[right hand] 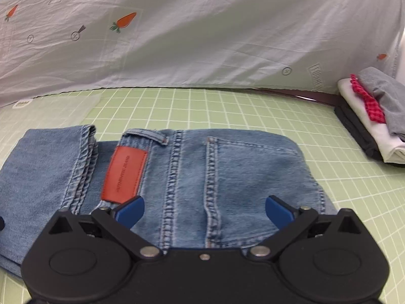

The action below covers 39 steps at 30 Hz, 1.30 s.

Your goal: Fold clothes

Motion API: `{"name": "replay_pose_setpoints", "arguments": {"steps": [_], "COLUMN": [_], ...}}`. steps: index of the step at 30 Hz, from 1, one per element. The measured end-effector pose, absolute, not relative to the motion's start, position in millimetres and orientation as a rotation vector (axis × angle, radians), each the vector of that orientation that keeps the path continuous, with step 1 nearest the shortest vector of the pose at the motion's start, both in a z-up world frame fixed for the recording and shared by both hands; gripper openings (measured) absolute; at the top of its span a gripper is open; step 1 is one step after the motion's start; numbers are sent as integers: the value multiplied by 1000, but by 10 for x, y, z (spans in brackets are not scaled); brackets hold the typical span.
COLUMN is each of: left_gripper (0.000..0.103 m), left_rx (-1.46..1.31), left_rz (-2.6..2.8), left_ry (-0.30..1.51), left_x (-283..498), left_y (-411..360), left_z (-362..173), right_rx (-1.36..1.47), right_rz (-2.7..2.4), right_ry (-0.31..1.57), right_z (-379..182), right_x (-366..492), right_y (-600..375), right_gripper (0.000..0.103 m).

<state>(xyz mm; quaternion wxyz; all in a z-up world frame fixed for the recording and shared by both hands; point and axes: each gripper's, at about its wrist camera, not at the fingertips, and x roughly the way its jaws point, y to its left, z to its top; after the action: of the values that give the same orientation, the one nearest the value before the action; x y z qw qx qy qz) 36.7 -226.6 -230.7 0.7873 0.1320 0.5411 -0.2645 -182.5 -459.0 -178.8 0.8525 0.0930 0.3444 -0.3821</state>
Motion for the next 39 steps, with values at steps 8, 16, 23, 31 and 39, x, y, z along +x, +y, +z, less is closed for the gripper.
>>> {"name": "replay_pose_setpoints", "arguments": {"steps": [8,16,23,31,39], "left_gripper": [96,27,19,18,18], "left_rx": [190,130,-17,-29,143], "left_rz": [-521,-514,-552,-809,-1104], "left_ry": [1166,1083,974,831,1065], "left_x": [239,89,-54,-561,-1273], "left_y": [-2158,-2227,-2360,-3300,-4570], "left_z": [-2278,-2088,-1644,-988,-1629], "right_rx": [254,223,274,339,361], "right_rz": [-882,-831,-913,-957,-997], "right_ry": [821,780,702,706,717], "right_z": [-1948,-1842,-1682,-1801,-1911], "right_x": [-2162,-2312,-2661,-3111,-3449], "right_y": [-4747,-4766,-5105,-5568,-6024], "right_gripper": [103,103,103,103,103]}}
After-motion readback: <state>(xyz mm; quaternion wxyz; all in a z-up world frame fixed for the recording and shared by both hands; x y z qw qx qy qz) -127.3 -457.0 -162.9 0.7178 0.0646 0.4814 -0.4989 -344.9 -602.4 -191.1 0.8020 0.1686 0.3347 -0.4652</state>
